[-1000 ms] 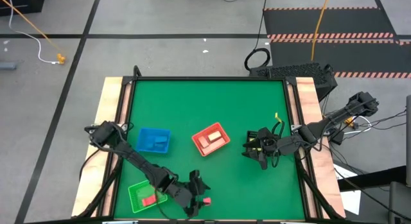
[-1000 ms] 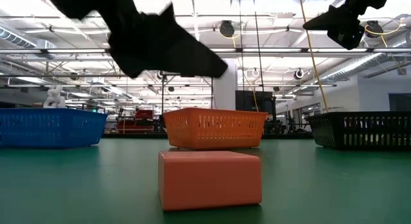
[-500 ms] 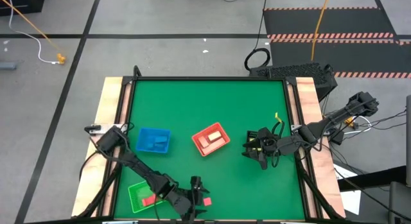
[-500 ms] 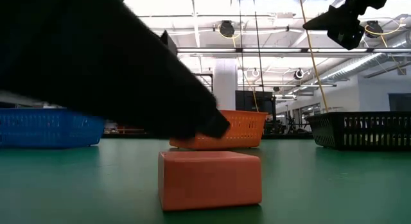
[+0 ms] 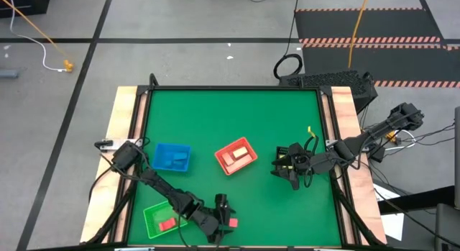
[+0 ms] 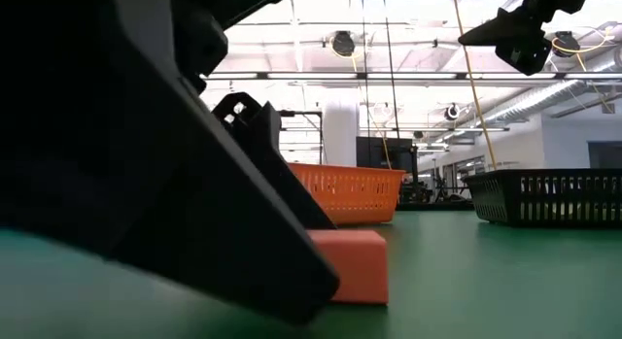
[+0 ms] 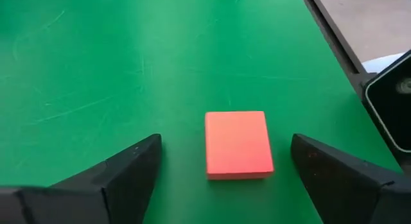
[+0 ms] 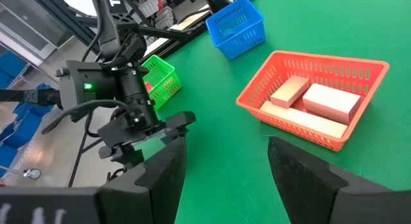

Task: Sort & place blocks by color
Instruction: Put the orange block into the green bin

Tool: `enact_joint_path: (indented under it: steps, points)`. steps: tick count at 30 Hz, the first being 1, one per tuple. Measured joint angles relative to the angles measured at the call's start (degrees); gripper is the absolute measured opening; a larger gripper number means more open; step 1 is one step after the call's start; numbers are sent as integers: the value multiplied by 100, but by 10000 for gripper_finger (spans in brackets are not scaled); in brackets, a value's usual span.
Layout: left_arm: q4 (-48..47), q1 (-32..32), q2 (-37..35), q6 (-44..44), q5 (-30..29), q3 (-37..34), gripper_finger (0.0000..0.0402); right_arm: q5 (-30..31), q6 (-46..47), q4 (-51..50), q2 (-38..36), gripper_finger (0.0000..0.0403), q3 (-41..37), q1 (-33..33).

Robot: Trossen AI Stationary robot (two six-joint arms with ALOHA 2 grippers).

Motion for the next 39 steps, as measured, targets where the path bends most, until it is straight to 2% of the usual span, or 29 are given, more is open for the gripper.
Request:
enact_joint_path:
  steps: [4, 10, 11, 17, 23, 26, 31, 35, 39]
  points:
    - [-25, 0, 0, -3, 35, 0, 293, 2, 0, 0, 0, 210, 0, 0]
    - [-26, 59, 0, -194, 47, 0, 139, 0, 0, 0, 0, 210, 0, 0]
    - [-16, 81, -1, -232, 54, 0, 130, 0, 0, 0, 0, 210, 0, 0]
    - [-38, 157, -232, -528, 57, 0, 132, 0, 0, 0, 0, 210, 0, 0]
    - [-21, 240, -761, -538, -8, 0, 132, 0, 0, 0, 0, 210, 0, -2]
    - [-359, 238, -1157, -487, -226, 0, 132, 0, 0, 0, 0, 210, 0, 0]
    - [-1609, 156, -1967, -719, -786, 2, 132, 0, 0, 2, 0, 210, 0, -2]
    - [-2798, -8, -2716, -1446, -1071, 2, 132, 1, 0, 0, 2, 210, 0, -1]
    - [-3781, -318, -3270, -2364, -1076, 2, 132, 1, 0, 0, 2, 210, 0, -1]
